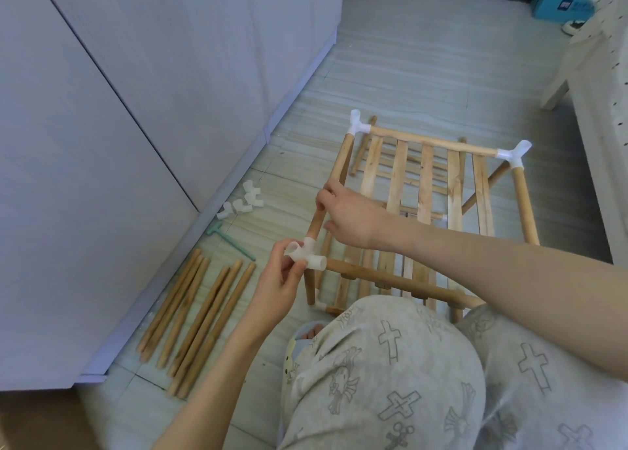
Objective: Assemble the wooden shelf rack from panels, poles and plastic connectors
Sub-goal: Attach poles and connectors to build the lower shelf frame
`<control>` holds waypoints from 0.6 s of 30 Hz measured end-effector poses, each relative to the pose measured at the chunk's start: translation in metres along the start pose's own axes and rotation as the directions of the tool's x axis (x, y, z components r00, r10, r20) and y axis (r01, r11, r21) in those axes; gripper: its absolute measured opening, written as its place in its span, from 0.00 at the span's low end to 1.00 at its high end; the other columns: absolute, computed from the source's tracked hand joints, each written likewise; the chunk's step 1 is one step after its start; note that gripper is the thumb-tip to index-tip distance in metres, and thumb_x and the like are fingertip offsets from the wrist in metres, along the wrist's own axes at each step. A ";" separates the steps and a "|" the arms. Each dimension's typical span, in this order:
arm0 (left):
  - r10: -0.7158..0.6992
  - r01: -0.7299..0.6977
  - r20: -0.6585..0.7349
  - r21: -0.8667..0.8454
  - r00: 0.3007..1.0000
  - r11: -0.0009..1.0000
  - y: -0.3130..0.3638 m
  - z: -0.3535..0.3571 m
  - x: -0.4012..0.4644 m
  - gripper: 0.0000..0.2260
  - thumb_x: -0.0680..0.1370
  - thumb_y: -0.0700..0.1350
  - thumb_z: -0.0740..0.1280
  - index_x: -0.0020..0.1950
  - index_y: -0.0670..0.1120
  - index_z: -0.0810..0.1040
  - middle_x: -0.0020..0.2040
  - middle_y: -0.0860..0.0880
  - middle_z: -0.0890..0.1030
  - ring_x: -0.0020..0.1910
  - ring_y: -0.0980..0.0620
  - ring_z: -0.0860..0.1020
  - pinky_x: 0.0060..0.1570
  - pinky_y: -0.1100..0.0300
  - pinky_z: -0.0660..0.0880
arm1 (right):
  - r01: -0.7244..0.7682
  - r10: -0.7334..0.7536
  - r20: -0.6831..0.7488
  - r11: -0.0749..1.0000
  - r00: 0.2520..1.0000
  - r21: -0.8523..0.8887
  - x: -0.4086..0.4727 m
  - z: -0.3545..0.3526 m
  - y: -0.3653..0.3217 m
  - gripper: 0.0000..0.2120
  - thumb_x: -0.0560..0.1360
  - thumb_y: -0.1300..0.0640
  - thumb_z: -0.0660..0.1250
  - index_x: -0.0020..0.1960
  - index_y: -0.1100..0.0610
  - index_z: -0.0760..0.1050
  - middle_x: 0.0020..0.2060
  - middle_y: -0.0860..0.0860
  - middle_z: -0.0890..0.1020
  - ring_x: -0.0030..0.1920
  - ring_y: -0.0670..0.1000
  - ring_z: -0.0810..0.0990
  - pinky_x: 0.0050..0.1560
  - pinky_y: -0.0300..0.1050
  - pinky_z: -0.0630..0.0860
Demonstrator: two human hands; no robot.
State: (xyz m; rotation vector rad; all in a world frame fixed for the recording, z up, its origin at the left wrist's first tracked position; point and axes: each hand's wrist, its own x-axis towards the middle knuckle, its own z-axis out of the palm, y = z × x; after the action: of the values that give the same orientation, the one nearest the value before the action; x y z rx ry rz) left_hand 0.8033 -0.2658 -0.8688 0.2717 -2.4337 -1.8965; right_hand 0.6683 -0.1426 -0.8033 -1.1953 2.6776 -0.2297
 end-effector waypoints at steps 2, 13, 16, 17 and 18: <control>0.017 -0.017 0.023 -0.027 1.000 1.000 0.000 0.002 -0.001 0.10 0.80 0.37 0.59 0.60 0.45 0.67 0.52 0.44 0.78 0.52 0.48 0.79 0.57 0.49 0.75 | -0.038 0.036 0.057 0.998 0.998 0.049 -0.006 -0.004 -0.002 0.10 0.77 0.59 0.61 0.58 0.59 0.71 0.56 0.54 0.72 0.48 0.53 0.75 0.44 0.44 0.72; 0.018 -0.019 0.155 0.005 0.988 1.000 -0.001 0.009 -0.011 0.19 0.79 0.39 0.62 0.63 0.60 0.63 0.56 0.54 0.73 0.52 0.61 0.76 0.54 0.66 0.73 | -0.110 0.042 0.545 0.990 0.837 0.091 -0.037 0.007 -0.006 0.10 0.77 0.58 0.62 0.55 0.59 0.77 0.44 0.52 0.78 0.43 0.49 0.74 0.39 0.38 0.69; -0.005 -0.001 0.192 0.034 0.981 0.999 -0.003 0.015 -0.011 0.24 0.78 0.40 0.65 0.65 0.60 0.60 0.57 0.54 0.73 0.51 0.59 0.77 0.54 0.68 0.73 | -0.114 0.054 0.554 0.991 0.831 0.076 -0.040 0.003 -0.004 0.10 0.77 0.59 0.62 0.56 0.58 0.76 0.45 0.51 0.78 0.44 0.49 0.75 0.42 0.39 0.71; 0.000 -0.007 0.159 0.045 0.987 0.999 -0.003 0.017 -0.011 0.24 0.77 0.40 0.66 0.64 0.62 0.60 0.56 0.54 0.74 0.51 0.57 0.78 0.53 0.65 0.75 | -0.119 0.057 0.553 0.990 0.831 0.076 -0.041 0.002 -0.003 0.10 0.76 0.59 0.62 0.57 0.58 0.76 0.46 0.52 0.78 0.45 0.50 0.75 0.45 0.41 0.71; 0.015 -0.021 0.115 0.059 0.993 0.998 -0.003 0.019 -0.010 0.22 0.77 0.41 0.65 0.62 0.63 0.61 0.55 0.54 0.75 0.49 0.55 0.78 0.52 0.63 0.76 | -0.121 0.059 0.552 0.990 0.832 0.077 -0.042 0.001 -0.003 0.10 0.77 0.59 0.62 0.57 0.58 0.76 0.47 0.52 0.78 0.45 0.50 0.75 0.46 0.42 0.72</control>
State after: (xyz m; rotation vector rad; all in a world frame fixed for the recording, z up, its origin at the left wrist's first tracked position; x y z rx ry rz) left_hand 0.8111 -0.2469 -0.8761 0.1462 -2.5593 -1.8847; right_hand 0.6983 -0.1129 -0.7991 -0.9206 2.1748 -0.0078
